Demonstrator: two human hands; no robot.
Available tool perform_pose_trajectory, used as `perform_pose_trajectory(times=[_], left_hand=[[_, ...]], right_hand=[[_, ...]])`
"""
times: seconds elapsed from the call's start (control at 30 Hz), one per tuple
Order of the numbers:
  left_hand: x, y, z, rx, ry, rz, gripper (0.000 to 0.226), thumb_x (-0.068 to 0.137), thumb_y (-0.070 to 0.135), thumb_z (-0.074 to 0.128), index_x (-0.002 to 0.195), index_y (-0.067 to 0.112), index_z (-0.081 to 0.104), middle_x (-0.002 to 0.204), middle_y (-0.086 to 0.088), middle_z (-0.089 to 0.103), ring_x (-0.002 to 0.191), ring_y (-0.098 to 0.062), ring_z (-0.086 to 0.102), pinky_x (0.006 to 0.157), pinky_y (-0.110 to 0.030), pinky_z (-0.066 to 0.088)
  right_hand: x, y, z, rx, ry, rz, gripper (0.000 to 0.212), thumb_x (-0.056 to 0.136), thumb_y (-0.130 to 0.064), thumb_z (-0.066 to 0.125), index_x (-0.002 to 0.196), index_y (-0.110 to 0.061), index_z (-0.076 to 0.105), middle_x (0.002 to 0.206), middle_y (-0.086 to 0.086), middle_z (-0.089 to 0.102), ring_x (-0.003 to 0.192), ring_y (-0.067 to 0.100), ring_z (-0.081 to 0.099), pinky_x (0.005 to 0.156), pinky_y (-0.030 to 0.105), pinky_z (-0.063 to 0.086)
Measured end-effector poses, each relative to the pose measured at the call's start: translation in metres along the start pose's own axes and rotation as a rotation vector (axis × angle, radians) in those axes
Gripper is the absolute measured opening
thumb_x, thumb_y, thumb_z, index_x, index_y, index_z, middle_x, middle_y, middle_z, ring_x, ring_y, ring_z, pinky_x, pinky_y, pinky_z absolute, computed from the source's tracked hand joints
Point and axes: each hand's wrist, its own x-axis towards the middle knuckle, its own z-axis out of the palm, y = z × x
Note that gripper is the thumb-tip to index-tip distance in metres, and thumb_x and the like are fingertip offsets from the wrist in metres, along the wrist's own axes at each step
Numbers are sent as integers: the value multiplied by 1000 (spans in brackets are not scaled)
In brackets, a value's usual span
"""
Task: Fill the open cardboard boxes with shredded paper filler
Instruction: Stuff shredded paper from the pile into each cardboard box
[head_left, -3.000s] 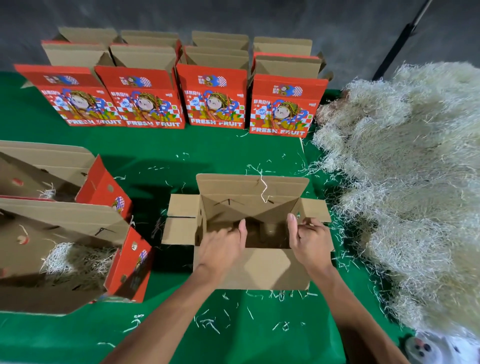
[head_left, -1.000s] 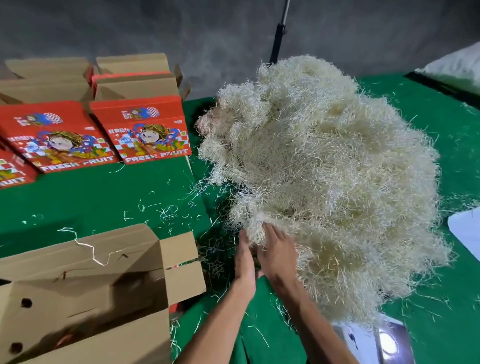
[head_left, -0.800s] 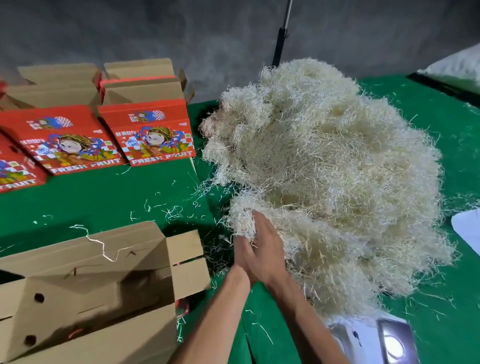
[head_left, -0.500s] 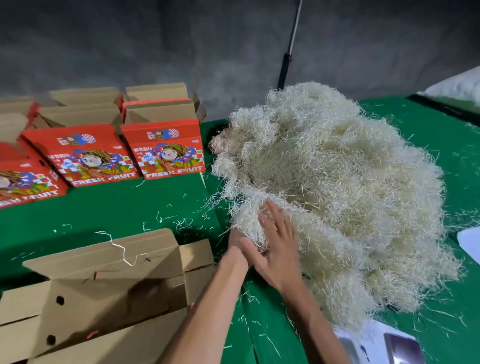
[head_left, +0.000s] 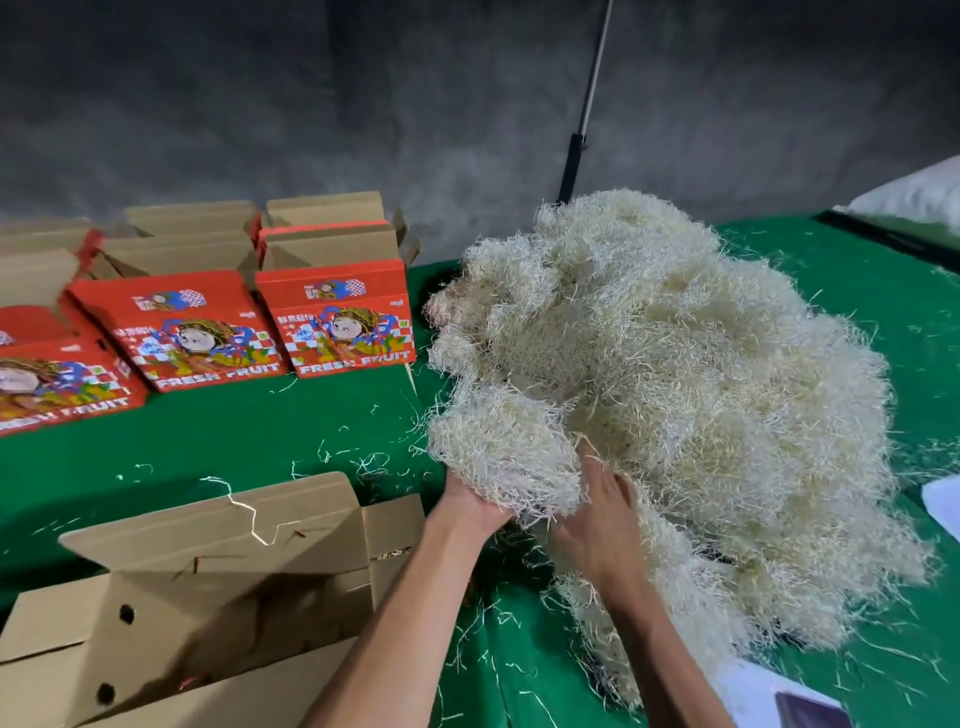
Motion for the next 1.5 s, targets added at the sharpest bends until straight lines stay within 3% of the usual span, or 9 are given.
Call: perform_pose_trajectory(times=[0.1,0.23,0.43,0.63,0.8,0.97,1.23,1.37,1.5], left_hand=[[6,12,4,63,24,49,45,107,36,36,100,-4,56,69,-34,67,61,-49,69,50,-56,55],[25,19,-14,672,236,281,47,110,23,26,150,-2,31,100,-8,59,119,-31,56,115,-46,27],[33,16,2,1349,110,126,49,109,29,31,153,6,31,141,-5,48,128,-26,49,104,-29,43],[42,-13,-6,1148,22,105,41,108,5,31,149,1,33,86,13,41,54,14,55,48,-3,42],[41,-27,-1,1219,79,29,54,108,39,30,151,7,34,150,-10,42,138,-31,42,114,-39,36],[43,-18,-13,963,83,51,32,104,29,43,96,4,62,117,-18,64,90,-24,66,86,-40,52],[39,18,4,734,87,146,29,93,37,58,98,8,59,84,-18,73,76,-30,68,52,-36,55],[31,39,-16,578,282,305,37,105,21,43,134,0,52,143,-23,50,136,-35,45,108,-43,38],[22,55,-22,521,331,255,20,101,9,48,84,3,57,141,-23,52,119,-30,57,78,-29,49]], right_hand=[[15,6,-1,-143,11,4,76,78,-46,76,142,-17,47,148,8,49,138,24,42,122,44,10],[37,5,-4,-218,-19,79,72,70,-28,84,134,-17,53,146,6,50,137,23,42,122,47,15],[58,7,5,-192,-130,106,73,96,5,44,157,-18,12,165,3,1,153,22,-1,119,31,-14],[23,18,-13,-30,-418,40,46,99,7,47,144,0,41,150,25,40,137,37,40,114,31,33],[52,18,0,-10,-211,85,51,108,-31,12,154,-14,27,163,12,17,151,29,18,124,45,8],[65,31,5,-15,-162,138,97,77,-22,82,153,-28,23,149,7,47,135,27,46,117,48,21],[47,41,5,51,-51,-78,85,75,-72,63,143,-27,39,151,4,41,136,22,39,117,52,20],[51,33,-2,125,-47,-191,90,79,-75,55,149,-26,27,159,1,26,142,16,27,115,51,17],[52,27,2,44,-78,-77,98,78,-27,75,156,-27,15,157,9,35,141,27,38,115,45,23]])
